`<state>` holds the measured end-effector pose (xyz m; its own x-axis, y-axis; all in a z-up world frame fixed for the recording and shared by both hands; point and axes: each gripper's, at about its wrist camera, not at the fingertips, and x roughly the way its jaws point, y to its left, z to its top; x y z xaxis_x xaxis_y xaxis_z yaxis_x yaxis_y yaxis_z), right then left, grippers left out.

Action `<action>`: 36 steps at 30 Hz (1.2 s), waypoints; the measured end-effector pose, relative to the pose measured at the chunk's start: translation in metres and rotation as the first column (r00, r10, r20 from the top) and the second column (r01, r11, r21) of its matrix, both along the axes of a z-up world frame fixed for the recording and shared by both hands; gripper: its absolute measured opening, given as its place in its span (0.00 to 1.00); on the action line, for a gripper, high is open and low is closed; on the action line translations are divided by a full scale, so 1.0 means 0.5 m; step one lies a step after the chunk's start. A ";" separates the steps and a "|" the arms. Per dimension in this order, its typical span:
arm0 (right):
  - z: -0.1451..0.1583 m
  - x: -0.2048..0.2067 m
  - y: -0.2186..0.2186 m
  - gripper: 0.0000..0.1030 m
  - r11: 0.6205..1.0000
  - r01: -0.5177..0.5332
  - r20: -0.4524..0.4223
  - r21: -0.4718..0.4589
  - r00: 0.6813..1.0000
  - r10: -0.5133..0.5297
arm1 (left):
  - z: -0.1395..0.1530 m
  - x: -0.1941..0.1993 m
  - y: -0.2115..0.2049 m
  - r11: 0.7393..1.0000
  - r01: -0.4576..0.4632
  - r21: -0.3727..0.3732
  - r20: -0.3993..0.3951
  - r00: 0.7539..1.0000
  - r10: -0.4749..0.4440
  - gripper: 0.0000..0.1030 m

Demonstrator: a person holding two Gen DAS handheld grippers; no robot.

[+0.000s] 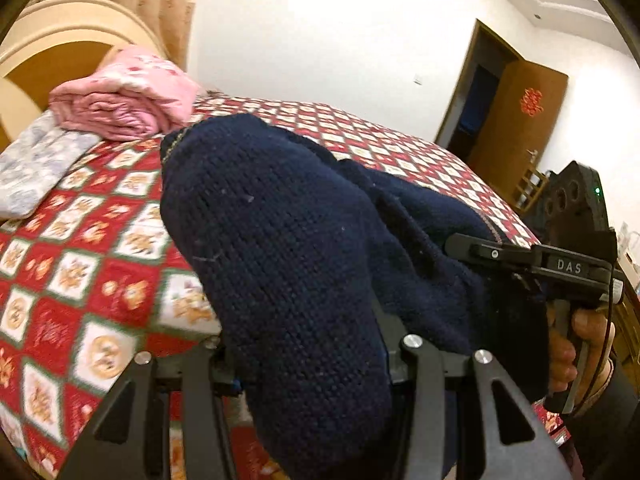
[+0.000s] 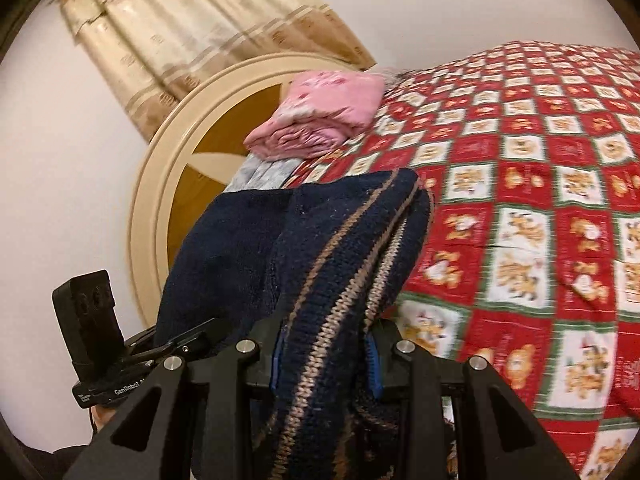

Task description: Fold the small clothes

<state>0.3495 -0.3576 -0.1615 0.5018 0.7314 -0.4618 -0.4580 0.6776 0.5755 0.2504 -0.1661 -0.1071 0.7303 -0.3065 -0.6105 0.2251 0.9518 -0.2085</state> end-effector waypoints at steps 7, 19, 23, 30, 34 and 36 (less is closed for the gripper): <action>0.004 -0.008 0.113 0.32 0.998 -0.068 0.000 -0.008 0.998 0.068 | -0.006 -0.034 0.084 0.997 -0.082 -0.005 -0.001 0.997 0.082 0.46; -0.012 0.010 0.237 0.32 0.992 -0.128 -0.015 -0.021 0.992 0.128 | -0.036 -0.055 0.188 0.987 -0.156 -0.027 -0.016 0.988 0.155 0.46; -0.036 0.032 0.269 0.32 0.990 -0.135 -0.039 -0.028 0.990 0.134 | -0.058 -0.047 0.220 0.984 -0.172 -0.036 -0.037 0.985 0.171 0.46; -0.099 0.071 0.312 0.32 0.990 -0.136 -0.102 -0.038 0.986 0.131 | -0.109 -0.012 0.258 0.980 -0.193 -0.050 -0.103 0.977 0.188 0.46; -0.134 0.095 0.328 0.32 0.990 -0.134 -0.137 -0.046 0.982 0.127 | -0.147 0.007 0.275 0.979 -0.195 -0.061 -0.147 0.972 0.184 0.46; -0.152 0.106 0.331 0.32 0.990 -0.134 -0.158 -0.046 0.979 0.126 | -0.164 0.014 0.284 0.977 -0.201 -0.072 -0.168 0.968 0.187 0.46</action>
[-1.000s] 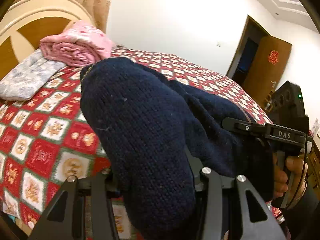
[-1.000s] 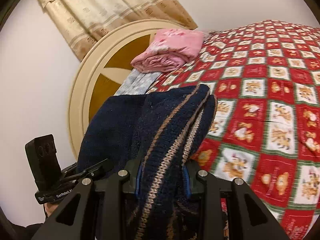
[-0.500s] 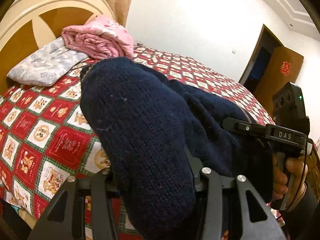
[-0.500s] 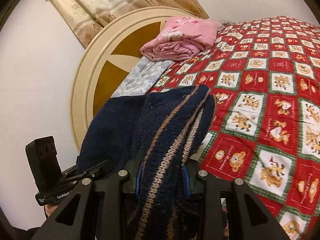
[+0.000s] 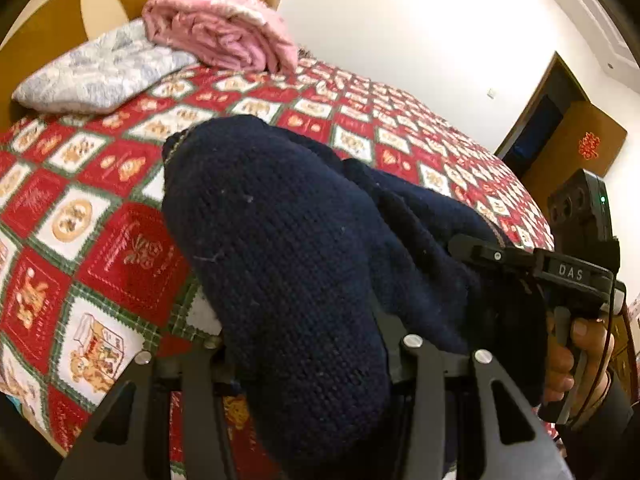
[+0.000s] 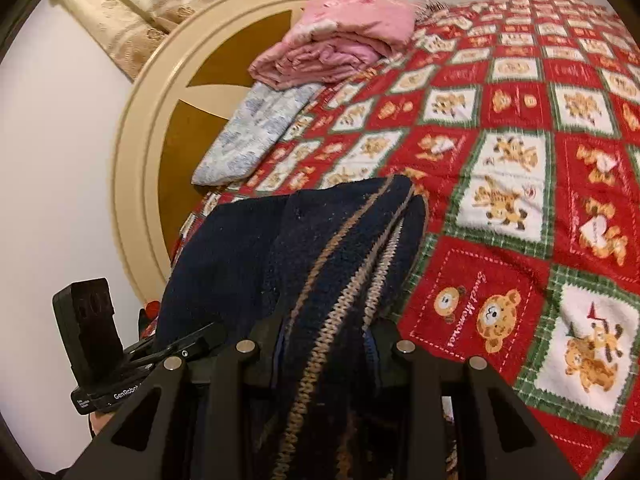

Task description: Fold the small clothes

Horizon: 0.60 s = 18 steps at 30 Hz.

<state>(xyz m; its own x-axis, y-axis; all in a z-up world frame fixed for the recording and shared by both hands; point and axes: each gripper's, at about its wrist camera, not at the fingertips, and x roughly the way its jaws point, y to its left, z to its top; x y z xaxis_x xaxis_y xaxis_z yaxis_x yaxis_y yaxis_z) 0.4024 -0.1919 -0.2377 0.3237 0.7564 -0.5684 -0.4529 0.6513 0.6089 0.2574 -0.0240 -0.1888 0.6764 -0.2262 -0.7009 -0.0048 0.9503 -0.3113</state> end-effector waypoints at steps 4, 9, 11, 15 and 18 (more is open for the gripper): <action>-0.030 0.013 0.001 0.32 1.000 -0.001 -0.028 -0.019 1.000 0.000 | -0.032 0.004 0.007 1.000 -0.002 -0.014 -0.021 1.000 0.002 0.47; -0.067 0.028 -0.002 0.34 0.999 0.003 -0.072 -0.044 0.997 -0.007 | -0.055 0.000 0.012 1.000 0.001 -0.028 -0.012 1.000 -0.001 0.52; -0.085 0.033 -0.008 0.36 0.999 0.007 -0.094 -0.046 0.995 -0.012 | -0.060 0.001 0.014 1.000 0.003 -0.026 -0.002 1.000 -0.003 0.55; -0.107 0.038 -0.022 0.44 0.999 0.021 -0.112 -0.027 0.993 -0.023 | -0.072 -0.005 0.015 1.000 -0.010 -0.023 0.021 1.000 0.011 0.61; -0.100 0.027 -0.022 0.45 0.998 0.031 -0.091 -0.057 0.995 -0.036 | -0.083 -0.009 0.018 0.999 -0.039 -0.015 0.038 0.998 0.040 0.72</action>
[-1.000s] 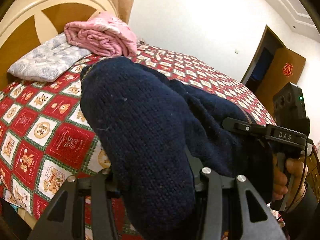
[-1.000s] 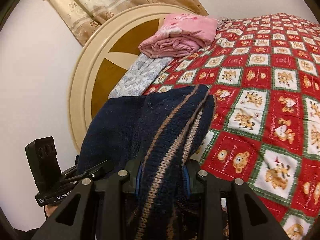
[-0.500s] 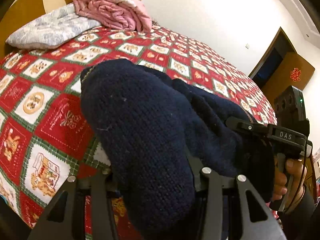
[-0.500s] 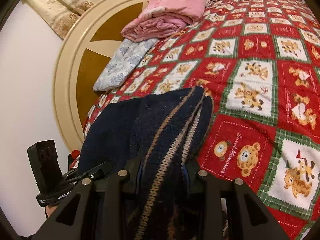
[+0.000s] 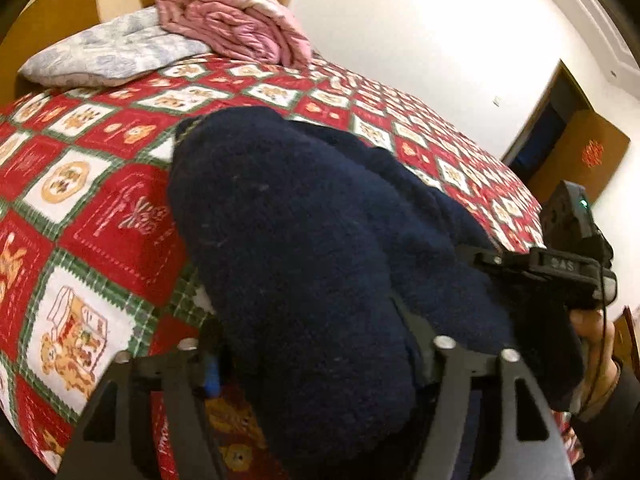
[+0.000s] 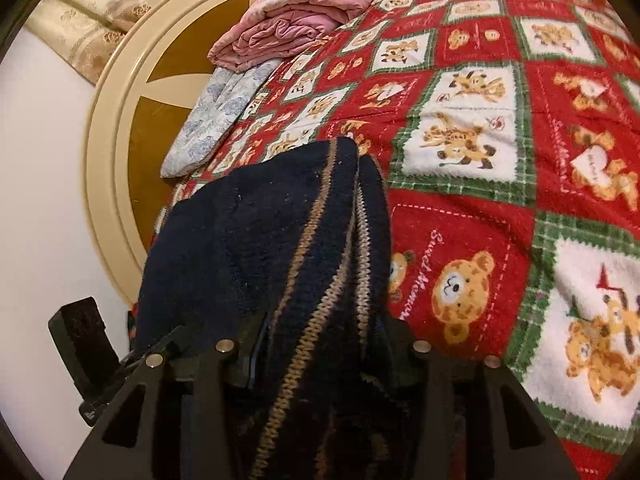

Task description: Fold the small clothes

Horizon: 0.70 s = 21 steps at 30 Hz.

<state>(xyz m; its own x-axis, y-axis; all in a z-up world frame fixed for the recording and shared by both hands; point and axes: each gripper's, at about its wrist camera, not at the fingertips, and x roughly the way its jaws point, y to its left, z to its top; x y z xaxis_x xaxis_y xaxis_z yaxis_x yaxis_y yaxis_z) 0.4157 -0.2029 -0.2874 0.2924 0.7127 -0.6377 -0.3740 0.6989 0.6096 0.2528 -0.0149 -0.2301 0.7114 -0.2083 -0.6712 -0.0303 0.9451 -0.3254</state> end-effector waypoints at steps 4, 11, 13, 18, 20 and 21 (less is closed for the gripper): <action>0.021 -0.025 0.013 0.56 0.991 0.019 0.073 -0.132 0.997 -0.009 | 0.002 -0.011 -0.002 1.000 -0.013 0.002 -0.002 1.000 0.013 0.72; 0.039 -0.044 -0.003 0.60 0.981 0.082 0.097 -0.175 0.993 -0.065 | 0.000 -0.026 0.004 0.998 -0.057 -0.019 -0.018 0.998 0.057 0.77; 0.052 -0.059 -0.020 0.60 0.980 0.109 0.118 -0.169 0.989 -0.090 | 0.009 -0.039 0.006 0.998 -0.061 -0.023 -0.021 0.998 0.061 0.77; 0.071 -0.084 -0.056 0.62 0.972 0.157 0.132 -0.176 0.982 -0.134 | 0.033 -0.070 0.002 0.998 -0.047 0.032 -0.014 0.999 0.047 0.79; 0.076 -0.095 -0.064 0.62 0.967 0.172 0.133 -0.188 0.980 -0.149 | 0.037 -0.078 0.002 0.998 -0.046 0.045 -0.024 0.999 0.047 0.79; 0.084 -0.106 -0.069 0.62 0.962 0.187 0.144 -0.197 0.976 -0.161 | 0.041 -0.085 0.002 0.998 -0.046 0.052 -0.025 0.999 0.047 0.79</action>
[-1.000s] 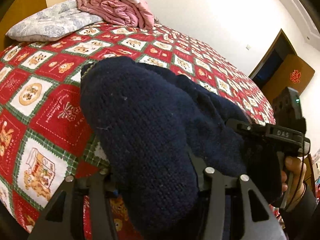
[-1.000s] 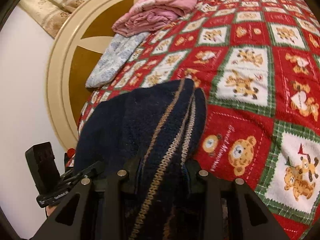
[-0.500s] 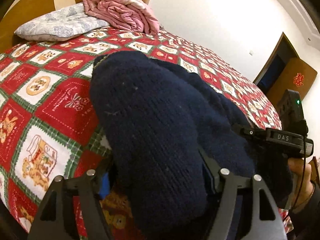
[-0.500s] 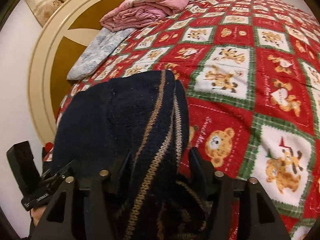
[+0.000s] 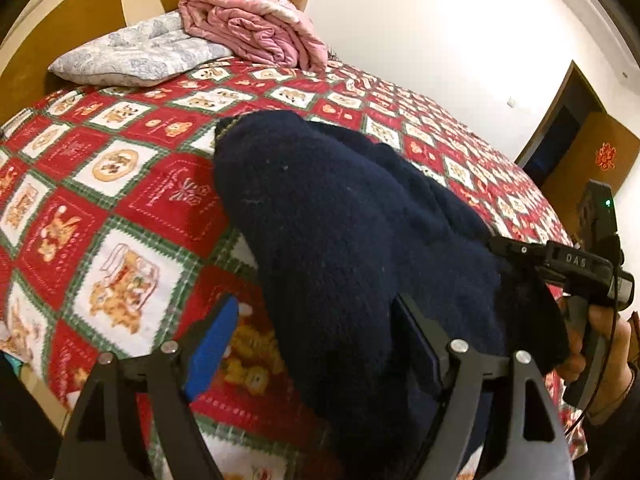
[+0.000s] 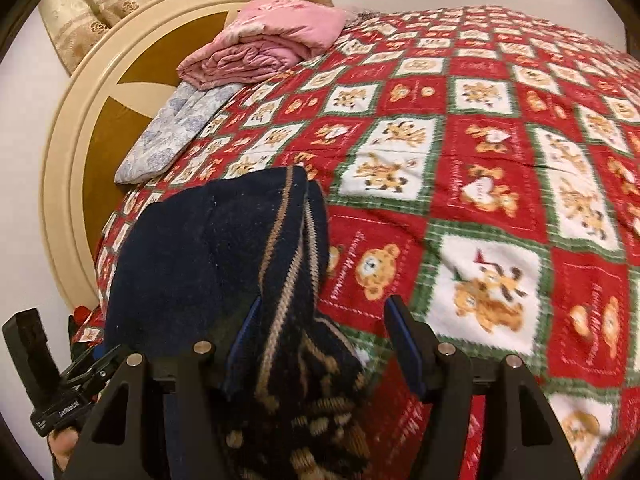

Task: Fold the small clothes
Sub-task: 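Lower the folded sweater onto the quilt and open both grippers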

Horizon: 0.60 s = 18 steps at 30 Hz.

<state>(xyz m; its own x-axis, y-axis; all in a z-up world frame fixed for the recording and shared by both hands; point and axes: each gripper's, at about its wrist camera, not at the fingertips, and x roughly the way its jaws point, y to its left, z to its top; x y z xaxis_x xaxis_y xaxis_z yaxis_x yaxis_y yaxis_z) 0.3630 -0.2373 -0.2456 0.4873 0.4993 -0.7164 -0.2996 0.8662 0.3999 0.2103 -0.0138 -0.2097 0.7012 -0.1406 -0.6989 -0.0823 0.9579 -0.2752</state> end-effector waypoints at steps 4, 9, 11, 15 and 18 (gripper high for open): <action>0.053 -0.071 -0.010 0.62 0.992 0.076 0.092 -0.102 0.994 -0.066 | 0.036 -0.050 -0.010 0.998 0.008 0.055 0.035 0.999 -0.010 0.79; 0.130 -0.200 -0.009 0.62 0.986 0.120 0.253 -0.116 0.963 -0.088 | 0.089 -0.123 -0.022 0.997 0.012 0.070 0.118 0.993 -0.020 0.79; 0.153 -0.250 0.003 0.62 0.985 0.104 0.305 -0.137 0.951 -0.058 | 0.107 -0.142 -0.027 0.998 0.016 0.067 0.145 0.989 -0.025 0.79; 0.186 -0.320 0.028 0.62 0.979 0.086 0.370 -0.184 0.929 -0.012 | 0.142 -0.164 -0.041 0.996 0.032 0.077 0.185 0.982 -0.046 0.79; 0.213 -0.362 0.035 0.62 0.979 0.082 0.411 -0.186 0.912 0.002 | 0.168 -0.179 -0.051 0.995 0.034 0.095 0.221 0.974 -0.055 0.80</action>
<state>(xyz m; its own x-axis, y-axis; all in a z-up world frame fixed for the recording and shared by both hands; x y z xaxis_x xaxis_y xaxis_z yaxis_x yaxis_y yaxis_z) 0.1821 -0.2198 -0.1391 0.7735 0.3446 -0.5320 -0.3635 0.9287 0.0731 0.1209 -0.0396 -0.1257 0.8355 -0.1191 -0.5364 0.0147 0.9807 -0.1948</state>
